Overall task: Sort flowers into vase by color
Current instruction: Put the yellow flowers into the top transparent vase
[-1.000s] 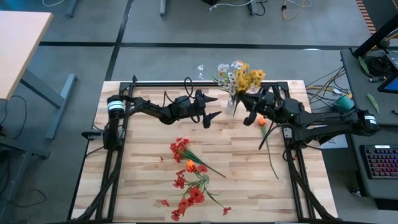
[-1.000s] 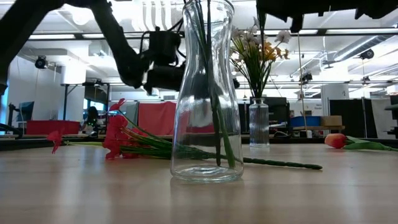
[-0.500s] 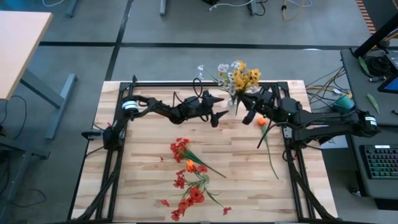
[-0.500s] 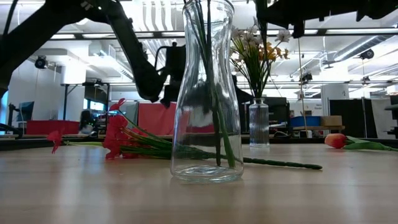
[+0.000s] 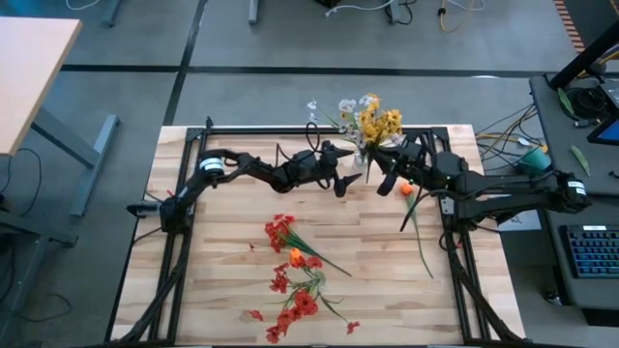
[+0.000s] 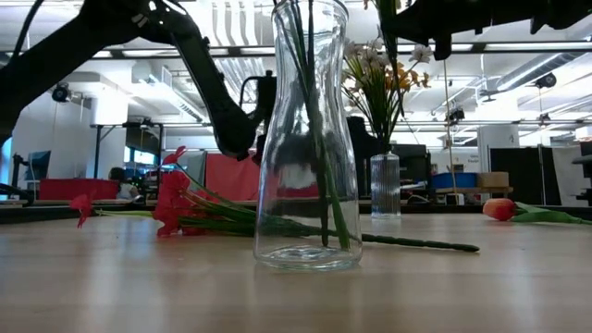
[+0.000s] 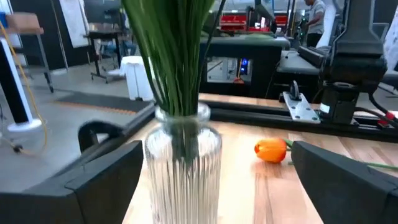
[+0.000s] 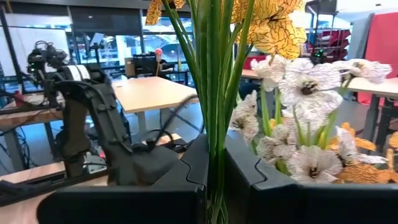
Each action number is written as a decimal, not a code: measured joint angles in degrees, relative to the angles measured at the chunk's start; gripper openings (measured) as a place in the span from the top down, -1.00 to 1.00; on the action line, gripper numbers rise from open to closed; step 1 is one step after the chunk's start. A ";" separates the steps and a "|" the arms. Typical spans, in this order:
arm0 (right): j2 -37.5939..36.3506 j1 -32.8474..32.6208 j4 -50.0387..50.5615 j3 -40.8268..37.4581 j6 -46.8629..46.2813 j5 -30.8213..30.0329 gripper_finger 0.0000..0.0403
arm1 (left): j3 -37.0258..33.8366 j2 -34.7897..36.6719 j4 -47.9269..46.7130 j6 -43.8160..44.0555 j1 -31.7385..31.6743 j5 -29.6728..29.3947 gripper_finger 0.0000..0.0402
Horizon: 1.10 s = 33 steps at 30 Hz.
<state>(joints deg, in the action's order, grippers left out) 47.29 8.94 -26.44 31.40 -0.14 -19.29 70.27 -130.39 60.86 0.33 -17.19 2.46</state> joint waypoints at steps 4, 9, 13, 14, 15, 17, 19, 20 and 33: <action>0.01 -0.04 0.07 -0.34 0.04 0.22 0.91 | 2.45 -2.02 -0.02 0.76 -0.02 -0.26 -0.96; 0.02 -0.02 0.03 -0.44 -0.24 0.22 0.91 | 3.22 -2.58 -0.02 0.72 -0.14 -0.76 -0.96; 0.02 -0.02 0.03 -0.44 -0.24 0.22 0.91 | 3.22 -2.58 -0.08 0.21 -0.36 -2.23 -0.96; 0.02 -0.02 0.03 -0.44 -0.24 0.22 0.91 | 3.22 -2.58 -0.25 0.21 -0.34 -2.21 -0.96; 0.02 -0.02 0.03 -0.44 -0.24 0.22 0.91 | 3.25 -2.58 -0.38 0.21 -0.35 -2.23 -0.96; 0.02 -0.02 0.03 -0.44 -0.24 0.22 0.91 | 3.73 -2.58 -1.14 0.21 -0.37 -2.23 -0.96; 0.02 -0.02 0.05 -0.44 -0.24 0.22 0.91 | 4.73 -2.58 -2.60 0.05 -0.35 -2.05 -0.96; 0.02 -0.02 0.05 -0.44 -0.24 0.22 0.91 | 5.25 -2.58 -3.53 -0.29 -0.31 -2.05 -0.96; 0.02 -0.02 0.49 -0.48 0.20 0.22 0.91 | 5.99 -2.58 -6.01 -0.23 -0.55 -3.48 -0.89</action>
<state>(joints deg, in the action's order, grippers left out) 47.31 8.93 -25.95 30.92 0.06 -19.07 76.27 -132.97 54.85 0.10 -17.74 -1.02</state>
